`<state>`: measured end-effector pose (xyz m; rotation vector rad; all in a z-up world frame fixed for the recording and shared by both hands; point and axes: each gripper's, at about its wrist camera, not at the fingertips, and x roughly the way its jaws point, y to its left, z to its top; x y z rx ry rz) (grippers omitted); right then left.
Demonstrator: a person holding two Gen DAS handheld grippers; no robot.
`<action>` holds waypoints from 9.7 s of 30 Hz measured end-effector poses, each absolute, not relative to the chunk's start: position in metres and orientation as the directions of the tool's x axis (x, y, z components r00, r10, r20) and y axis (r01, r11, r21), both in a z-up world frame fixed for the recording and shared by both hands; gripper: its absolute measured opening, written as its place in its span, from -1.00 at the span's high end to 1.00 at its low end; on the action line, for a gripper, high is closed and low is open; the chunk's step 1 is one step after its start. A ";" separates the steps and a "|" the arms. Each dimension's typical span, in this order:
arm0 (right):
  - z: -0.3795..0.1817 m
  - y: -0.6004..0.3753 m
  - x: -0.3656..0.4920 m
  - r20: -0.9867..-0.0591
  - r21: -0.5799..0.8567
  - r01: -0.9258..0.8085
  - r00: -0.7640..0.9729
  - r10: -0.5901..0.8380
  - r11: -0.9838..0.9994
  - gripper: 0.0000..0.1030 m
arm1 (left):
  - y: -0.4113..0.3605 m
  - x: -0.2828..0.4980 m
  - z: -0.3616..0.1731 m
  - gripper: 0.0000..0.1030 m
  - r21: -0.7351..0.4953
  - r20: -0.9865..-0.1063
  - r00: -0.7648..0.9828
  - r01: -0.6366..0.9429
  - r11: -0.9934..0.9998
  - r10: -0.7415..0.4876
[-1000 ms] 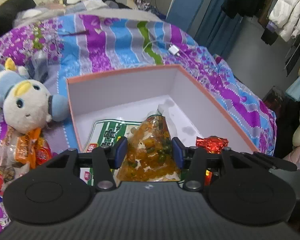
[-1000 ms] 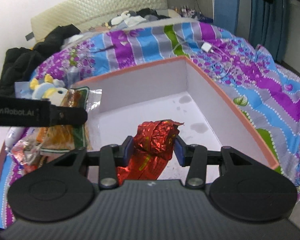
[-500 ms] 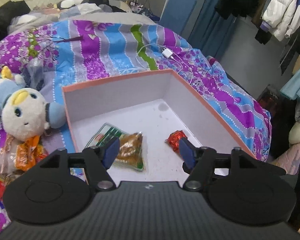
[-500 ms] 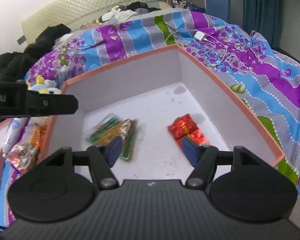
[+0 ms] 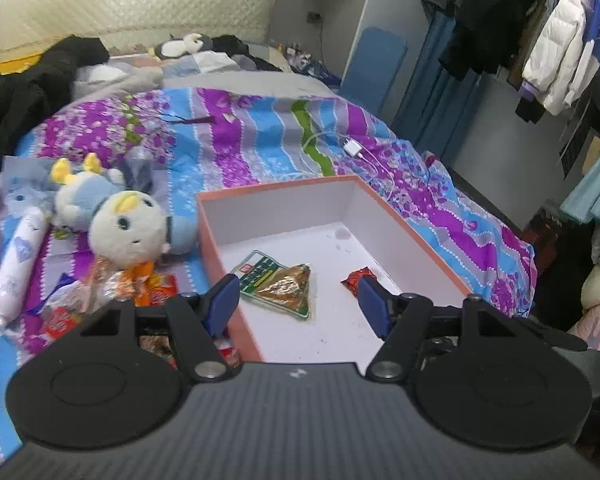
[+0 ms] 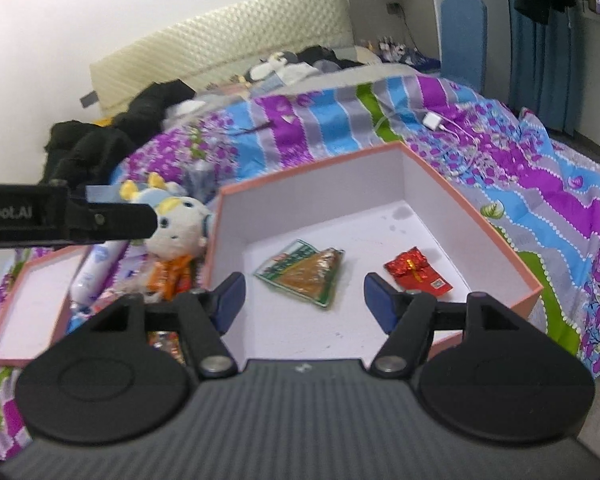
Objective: Organize snacks
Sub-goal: 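Lift both tools out of the pink box, then move both tools down toward the remaining snack pile, then grasp the orange-brown snack bag with the left tool while the right tool grasps the chocolate wafer pack, then lift both held snacks and carry them toward the pink box, then lower both snacks into the pink box and open both tools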
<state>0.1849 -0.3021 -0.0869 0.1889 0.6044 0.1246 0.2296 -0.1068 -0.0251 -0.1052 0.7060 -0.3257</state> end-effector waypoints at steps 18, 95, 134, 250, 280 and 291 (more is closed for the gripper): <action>-0.068 -0.252 0.090 -0.507 0.195 -0.137 0.833 0.220 0.971 -0.31 | -0.034 0.103 -0.022 -0.40 -0.214 -0.592 0.761 0.169 0.962 -0.265; -0.219 -0.081 0.231 -0.793 -0.201 -0.569 0.572 0.209 0.797 0.83 | 0.132 0.258 -0.278 0.37 -0.708 -0.695 0.553 -0.416 0.571 -0.460; -0.223 -0.125 0.108 -0.654 -0.027 -0.527 0.652 0.384 0.849 -0.30 | 0.171 0.061 -0.243 -0.44 -0.493 -0.766 0.608 -0.347 0.798 -0.209; -0.110 -0.354 0.216 -0.534 0.139 0.014 0.843 0.063 0.990 -0.06 | -0.141 0.303 -0.088 -0.45 -0.249 -0.680 0.650 0.232 0.940 -0.340; -0.143 -0.366 0.272 -0.631 0.134 0.063 0.775 0.036 0.989 -0.38 | -0.162 0.363 -0.107 -0.68 -0.250 -0.687 0.620 0.289 0.924 -0.380; -0.103 -0.348 0.207 -0.557 0.158 0.031 0.828 0.063 0.987 -0.38 | -0.124 0.279 -0.053 -0.68 -0.233 -0.621 0.698 0.269 0.935 -0.356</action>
